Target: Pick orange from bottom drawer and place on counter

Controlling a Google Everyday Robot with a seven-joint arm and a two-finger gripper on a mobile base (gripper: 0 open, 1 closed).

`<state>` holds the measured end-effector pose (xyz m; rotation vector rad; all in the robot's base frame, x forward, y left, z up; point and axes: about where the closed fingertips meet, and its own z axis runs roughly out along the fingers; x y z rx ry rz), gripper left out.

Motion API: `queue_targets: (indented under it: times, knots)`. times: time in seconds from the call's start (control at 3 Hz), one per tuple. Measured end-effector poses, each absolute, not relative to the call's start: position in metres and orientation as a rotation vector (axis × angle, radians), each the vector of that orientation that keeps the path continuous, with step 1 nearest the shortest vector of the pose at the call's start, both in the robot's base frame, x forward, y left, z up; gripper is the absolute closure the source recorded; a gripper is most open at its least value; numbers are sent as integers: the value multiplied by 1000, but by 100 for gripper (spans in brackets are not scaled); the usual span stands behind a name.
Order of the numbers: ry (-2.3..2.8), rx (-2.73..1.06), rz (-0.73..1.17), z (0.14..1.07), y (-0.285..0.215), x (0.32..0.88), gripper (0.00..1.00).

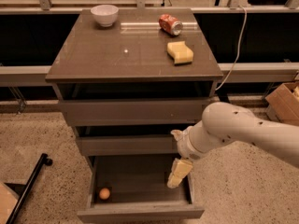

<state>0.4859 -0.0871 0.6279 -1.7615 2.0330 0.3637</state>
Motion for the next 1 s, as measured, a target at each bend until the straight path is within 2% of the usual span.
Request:
queue_targets:
  times: [0.67, 1.0]
  knots:
    - [1987, -1782, 493, 512, -49, 514, 0]
    - [1987, -1782, 493, 512, -49, 514, 0]
